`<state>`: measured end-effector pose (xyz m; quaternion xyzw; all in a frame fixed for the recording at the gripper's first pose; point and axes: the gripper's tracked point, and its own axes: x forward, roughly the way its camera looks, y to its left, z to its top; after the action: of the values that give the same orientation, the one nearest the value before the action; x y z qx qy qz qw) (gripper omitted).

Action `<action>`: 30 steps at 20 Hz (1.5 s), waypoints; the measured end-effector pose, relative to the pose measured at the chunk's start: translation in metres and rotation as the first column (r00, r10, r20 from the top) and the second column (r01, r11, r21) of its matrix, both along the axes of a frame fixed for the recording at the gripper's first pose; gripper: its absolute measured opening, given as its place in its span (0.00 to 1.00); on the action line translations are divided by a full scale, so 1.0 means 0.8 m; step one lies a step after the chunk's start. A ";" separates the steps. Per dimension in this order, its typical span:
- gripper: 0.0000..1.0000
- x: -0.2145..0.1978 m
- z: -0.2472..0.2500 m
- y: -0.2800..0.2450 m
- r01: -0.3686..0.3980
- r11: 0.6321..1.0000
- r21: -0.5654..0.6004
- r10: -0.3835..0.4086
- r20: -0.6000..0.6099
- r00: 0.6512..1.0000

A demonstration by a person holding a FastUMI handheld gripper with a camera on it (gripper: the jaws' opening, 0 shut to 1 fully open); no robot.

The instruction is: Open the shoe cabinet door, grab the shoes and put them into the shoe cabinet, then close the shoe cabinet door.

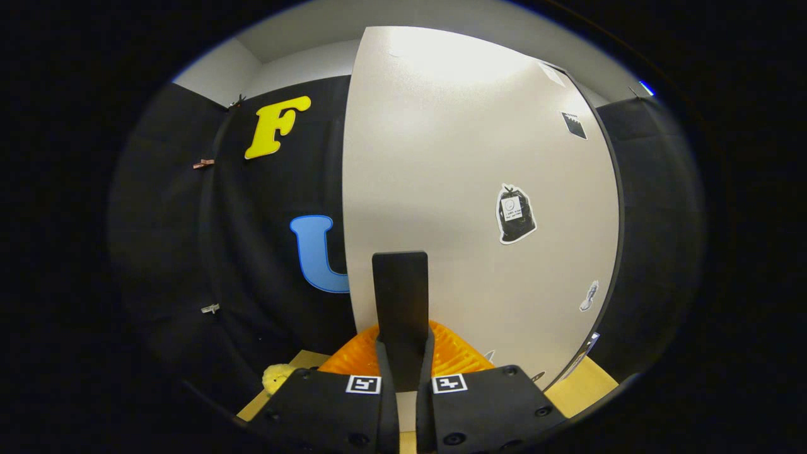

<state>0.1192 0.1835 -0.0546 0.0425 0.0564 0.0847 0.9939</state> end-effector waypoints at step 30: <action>0.14 -0.128 0.013 -0.151 -0.046 0.998 0.045 0.048 -0.041 0.998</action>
<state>0.0168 0.0628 -0.0440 0.0646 0.0763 0.1083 0.9891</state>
